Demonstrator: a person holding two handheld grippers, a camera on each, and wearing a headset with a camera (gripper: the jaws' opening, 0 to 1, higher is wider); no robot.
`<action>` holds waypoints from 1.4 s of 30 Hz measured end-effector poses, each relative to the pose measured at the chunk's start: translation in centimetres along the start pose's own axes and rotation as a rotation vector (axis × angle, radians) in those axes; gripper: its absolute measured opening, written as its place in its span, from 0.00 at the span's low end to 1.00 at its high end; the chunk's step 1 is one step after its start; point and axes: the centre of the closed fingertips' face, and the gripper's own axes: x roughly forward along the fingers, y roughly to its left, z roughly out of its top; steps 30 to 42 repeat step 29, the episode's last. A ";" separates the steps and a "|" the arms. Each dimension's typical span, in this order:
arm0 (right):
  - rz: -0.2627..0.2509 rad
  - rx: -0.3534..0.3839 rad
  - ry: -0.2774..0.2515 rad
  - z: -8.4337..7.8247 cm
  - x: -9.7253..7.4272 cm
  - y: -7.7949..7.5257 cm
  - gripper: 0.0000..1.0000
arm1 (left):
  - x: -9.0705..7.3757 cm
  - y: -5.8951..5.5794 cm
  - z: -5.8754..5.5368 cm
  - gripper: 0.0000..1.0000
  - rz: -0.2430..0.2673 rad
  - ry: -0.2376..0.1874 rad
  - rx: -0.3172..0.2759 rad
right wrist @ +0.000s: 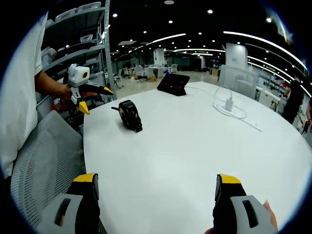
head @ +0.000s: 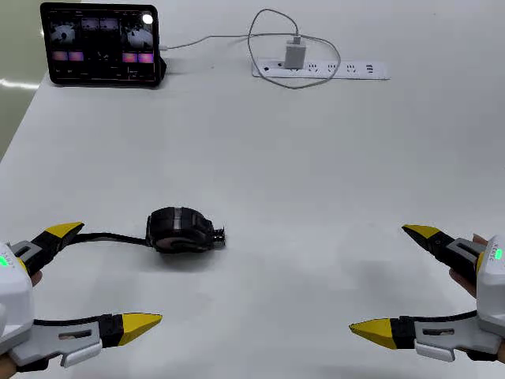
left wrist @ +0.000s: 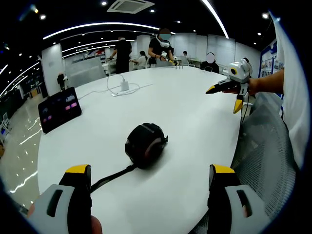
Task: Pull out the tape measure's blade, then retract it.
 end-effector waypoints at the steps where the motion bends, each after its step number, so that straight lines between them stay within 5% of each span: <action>1: 0.002 0.002 -0.002 0.1 0.0 0.0 0.99 | 0.0 0.0 0.0 0.99 0.001 0.001 0.000; 42: 0.013 0.017 0.018 -0.7 -0.3 0.1 0.98 | 0.0 -0.3 -0.4 0.98 -0.026 0.014 -0.006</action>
